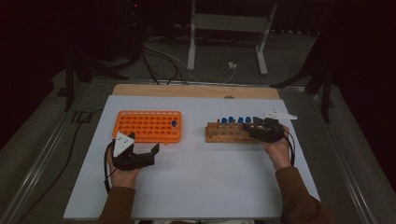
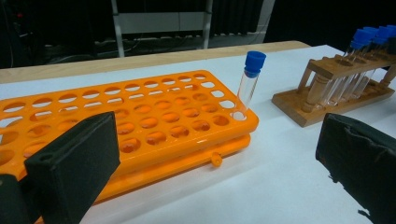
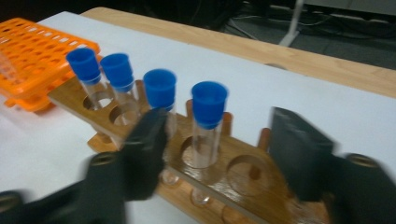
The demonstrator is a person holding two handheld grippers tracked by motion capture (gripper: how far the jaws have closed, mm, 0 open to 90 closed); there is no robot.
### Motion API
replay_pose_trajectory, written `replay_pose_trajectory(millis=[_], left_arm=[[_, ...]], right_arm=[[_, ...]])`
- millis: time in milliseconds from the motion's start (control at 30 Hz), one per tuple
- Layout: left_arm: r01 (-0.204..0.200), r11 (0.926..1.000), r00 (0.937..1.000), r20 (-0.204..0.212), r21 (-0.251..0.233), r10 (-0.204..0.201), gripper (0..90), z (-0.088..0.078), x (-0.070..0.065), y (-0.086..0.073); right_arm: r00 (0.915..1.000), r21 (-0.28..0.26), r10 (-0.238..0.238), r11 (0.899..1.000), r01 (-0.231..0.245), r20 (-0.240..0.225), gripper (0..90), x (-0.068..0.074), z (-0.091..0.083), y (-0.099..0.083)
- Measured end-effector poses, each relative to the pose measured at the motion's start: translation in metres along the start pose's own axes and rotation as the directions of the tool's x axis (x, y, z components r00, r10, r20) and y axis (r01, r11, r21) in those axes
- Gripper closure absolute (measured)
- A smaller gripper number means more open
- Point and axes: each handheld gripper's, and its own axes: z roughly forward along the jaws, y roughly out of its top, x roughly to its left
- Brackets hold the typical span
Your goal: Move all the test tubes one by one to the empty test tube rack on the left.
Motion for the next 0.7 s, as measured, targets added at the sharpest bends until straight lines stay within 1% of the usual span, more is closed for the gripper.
replay_pose_trajectory(millis=[100, 200, 300, 433, 500, 700], left_arm=[[0.000, 1.0000, 1.0000, -0.001, 0.007, 0.000, 0.6, 0.0013, 0.0003, -0.0012], [0.009, 0.9999, 1.0000, 0.003, 0.008, -0.009, 0.6, 0.0015, 0.0001, -0.0014], [0.006, 0.9999, 1.0000, 0.003, 0.010, -0.006, 0.6, 0.0019, -0.0003, -0.0014], [0.004, 0.9999, 1.0000, 0.002, 0.013, -0.004, 0.6, 0.0025, -0.0005, -0.0018], [0.000, 0.9998, 1.0000, -0.002, 0.018, 0.000, 0.6, 0.0030, -0.0006, -0.0023], [0.003, 0.9998, 1.0000, 0.006, 0.017, -0.004, 0.6, 0.0039, -0.0020, -0.0025]], right_arm=[[0.9999, -0.010, -0.014, 1.000, 0.014, -0.004, 62.6, 0.0017, 0.0034, -0.0009], [0.9996, -0.013, -0.026, 1.000, 0.025, -0.011, 69.8, 0.0045, 0.0050, -0.0011], [0.9990, -0.009, -0.044, 0.999, 0.044, -0.007, 74.9, 0.0074, 0.0063, -0.0015], [0.9984, -0.006, -0.055, 0.998, 0.055, -0.012, 76.7, 0.0088, 0.0060, -0.0016], [0.9986, -0.007, -0.052, 0.999, 0.052, -0.012, 76.9, 0.0089, 0.0055, -0.0020], [0.9992, -0.021, -0.040, 0.999, 0.039, -0.011, 77.0, 0.0086, 0.0035, -0.0019]])
